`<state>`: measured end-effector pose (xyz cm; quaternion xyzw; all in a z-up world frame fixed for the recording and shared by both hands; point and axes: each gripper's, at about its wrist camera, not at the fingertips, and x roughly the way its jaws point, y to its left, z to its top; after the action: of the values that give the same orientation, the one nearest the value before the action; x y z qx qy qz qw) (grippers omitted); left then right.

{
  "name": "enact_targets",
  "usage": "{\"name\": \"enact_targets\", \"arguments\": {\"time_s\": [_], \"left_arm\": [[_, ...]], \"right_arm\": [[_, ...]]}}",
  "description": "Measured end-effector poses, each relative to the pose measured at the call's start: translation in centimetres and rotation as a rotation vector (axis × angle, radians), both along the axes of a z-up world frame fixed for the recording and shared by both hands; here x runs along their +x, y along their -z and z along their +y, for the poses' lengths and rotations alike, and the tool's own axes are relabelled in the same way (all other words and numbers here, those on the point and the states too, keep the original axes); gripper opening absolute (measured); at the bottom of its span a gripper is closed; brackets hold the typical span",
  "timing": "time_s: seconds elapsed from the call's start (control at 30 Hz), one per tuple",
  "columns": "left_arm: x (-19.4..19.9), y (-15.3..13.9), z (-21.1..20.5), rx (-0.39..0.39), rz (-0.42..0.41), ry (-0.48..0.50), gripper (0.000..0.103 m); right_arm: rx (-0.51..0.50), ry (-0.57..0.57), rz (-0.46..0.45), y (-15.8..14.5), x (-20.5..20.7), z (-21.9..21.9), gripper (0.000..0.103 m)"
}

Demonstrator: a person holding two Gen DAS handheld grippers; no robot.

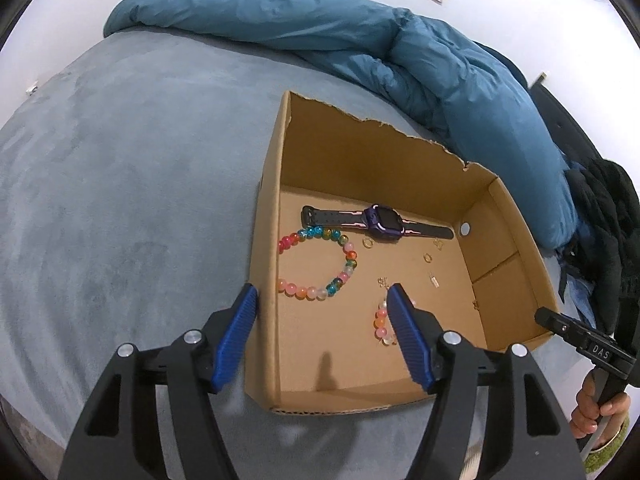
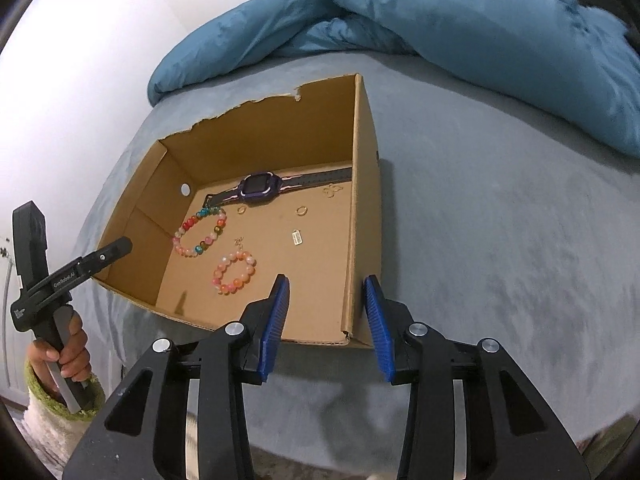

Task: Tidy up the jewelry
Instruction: 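Withdraw both open tools up and away from the box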

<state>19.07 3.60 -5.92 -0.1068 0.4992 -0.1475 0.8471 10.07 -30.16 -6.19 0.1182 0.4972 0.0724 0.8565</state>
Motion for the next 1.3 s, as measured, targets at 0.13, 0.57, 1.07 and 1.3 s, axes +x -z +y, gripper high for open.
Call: {"name": "enact_targets", "arguments": {"time_s": [0.13,0.57,1.07,1.3], "left_arm": [[-1.7,-0.2,-0.9,-0.016,-0.005,0.051,0.064],[-4.6,-0.2,-2.9,-0.037,-0.004,0.127,0.064],[-10.7,-4.2,-2.2,0.039,-0.221,0.074,0.089],[-14.1,-6.5,-3.0,0.064,-0.326,0.064,0.097]], "right_arm": [[-0.002,0.052,-0.001,-0.6,-2.6,-0.7,0.039],[-0.014,0.165,-0.038,0.3,-7.2,-1.7,0.039],[-0.124,0.312,-0.290,-1.8,-15.0,-1.8,0.082],[-0.227,0.300,-0.410,-3.6,-17.3,0.4,0.095]]}}
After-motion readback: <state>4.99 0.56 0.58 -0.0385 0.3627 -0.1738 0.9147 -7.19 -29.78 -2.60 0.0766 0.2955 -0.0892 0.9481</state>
